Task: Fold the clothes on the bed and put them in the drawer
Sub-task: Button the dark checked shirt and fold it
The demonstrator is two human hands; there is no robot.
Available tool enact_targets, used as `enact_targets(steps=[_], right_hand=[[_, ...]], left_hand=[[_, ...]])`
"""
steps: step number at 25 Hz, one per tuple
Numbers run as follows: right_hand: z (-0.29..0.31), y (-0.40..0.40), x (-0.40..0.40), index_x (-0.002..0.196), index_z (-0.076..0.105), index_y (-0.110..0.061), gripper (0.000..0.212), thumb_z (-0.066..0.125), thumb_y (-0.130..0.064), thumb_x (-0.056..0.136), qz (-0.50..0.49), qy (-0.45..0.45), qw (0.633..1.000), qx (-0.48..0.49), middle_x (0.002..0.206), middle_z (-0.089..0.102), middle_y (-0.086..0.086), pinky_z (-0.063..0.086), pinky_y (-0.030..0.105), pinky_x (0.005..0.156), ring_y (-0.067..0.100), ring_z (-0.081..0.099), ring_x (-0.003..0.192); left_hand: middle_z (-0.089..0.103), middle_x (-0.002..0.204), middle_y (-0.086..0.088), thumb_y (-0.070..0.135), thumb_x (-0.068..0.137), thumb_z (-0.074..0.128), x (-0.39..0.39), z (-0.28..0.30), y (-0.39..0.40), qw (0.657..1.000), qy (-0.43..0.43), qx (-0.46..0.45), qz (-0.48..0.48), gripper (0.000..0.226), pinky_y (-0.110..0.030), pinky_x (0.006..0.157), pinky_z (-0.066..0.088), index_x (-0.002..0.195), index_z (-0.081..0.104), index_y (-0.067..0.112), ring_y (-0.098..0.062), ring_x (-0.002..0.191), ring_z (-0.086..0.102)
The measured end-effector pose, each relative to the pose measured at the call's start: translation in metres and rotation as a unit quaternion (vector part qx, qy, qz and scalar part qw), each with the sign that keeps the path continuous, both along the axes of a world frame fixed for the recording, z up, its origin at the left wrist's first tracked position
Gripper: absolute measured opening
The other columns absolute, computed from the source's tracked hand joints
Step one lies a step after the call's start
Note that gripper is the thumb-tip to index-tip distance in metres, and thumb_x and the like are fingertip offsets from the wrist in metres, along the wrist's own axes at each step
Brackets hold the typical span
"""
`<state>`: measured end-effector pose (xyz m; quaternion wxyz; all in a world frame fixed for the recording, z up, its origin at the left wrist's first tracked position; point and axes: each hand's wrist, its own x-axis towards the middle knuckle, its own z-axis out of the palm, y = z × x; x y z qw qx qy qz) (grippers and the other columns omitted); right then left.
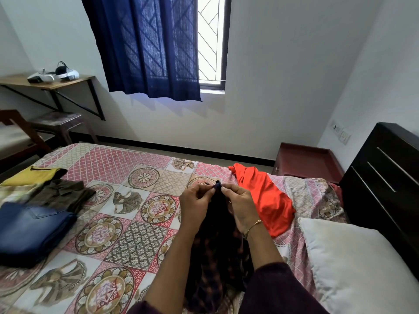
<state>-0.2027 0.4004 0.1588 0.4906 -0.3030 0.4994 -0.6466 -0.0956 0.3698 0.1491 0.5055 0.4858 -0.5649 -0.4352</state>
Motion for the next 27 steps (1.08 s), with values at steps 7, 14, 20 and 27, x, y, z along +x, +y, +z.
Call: enact_targets(steps=[7, 14, 20, 27], right_hand=[[0.001, 0.002, -0.003, 0.081, 0.067, -0.009, 0.02, 0.053, 0.001, 0.091, 0.047, 0.02, 0.999, -0.01, 0.072, 0.07, -0.003, 0.051, 0.015, 0.059, 0.004, 0.066, 0.065], [-0.004, -0.001, -0.01, 0.084, 0.065, -0.006, 0.019, 0.051, 0.004, 0.091, 0.048, 0.035, 0.998, 0.002, 0.063, 0.068, -0.002, 0.05, 0.014, 0.051, 0.005, 0.063, 0.054], [-0.007, 0.0, -0.012, 0.078, 0.065, -0.003, 0.005, 0.066, 0.001, 0.082, 0.04, 0.084, 0.996, 0.0, 0.071, 0.066, 0.008, 0.051, 0.019, 0.058, 0.014, 0.061, 0.063], [-0.006, -0.003, 0.003, 0.065, 0.06, -0.011, 0.02, 0.068, -0.002, 0.08, -0.044, 0.21, 0.976, 0.021, 0.066, 0.06, 0.005, 0.047, 0.023, 0.06, 0.011, 0.054, 0.062]], left_hand=[[0.071, 0.077, -0.003, 0.008, 0.081, 0.071, 0.001, -0.004, -0.002, 0.999, -0.035, -0.025, 0.014, 0.004, -0.031, 0.071, 0.055, 0.08, 0.071, 0.012, -0.02, 0.075, 0.068], [0.068, 0.069, -0.001, 0.005, 0.078, 0.074, -0.002, 0.003, 0.002, 1.0, -0.005, 0.024, -0.001, 0.01, -0.02, 0.063, 0.053, 0.073, 0.068, 0.012, -0.012, 0.064, 0.064], [0.07, 0.077, -0.005, -0.004, 0.084, 0.062, 0.002, 0.008, 0.007, 0.995, 0.055, 0.03, -0.079, 0.021, -0.02, 0.069, 0.054, 0.077, 0.07, 0.014, -0.013, 0.072, 0.066], [0.065, 0.089, -0.007, 0.005, 0.081, 0.07, -0.002, 0.006, 0.003, 0.998, -0.046, -0.03, -0.008, 0.003, -0.005, 0.068, 0.042, 0.083, 0.072, 0.003, -0.014, 0.084, 0.059]])
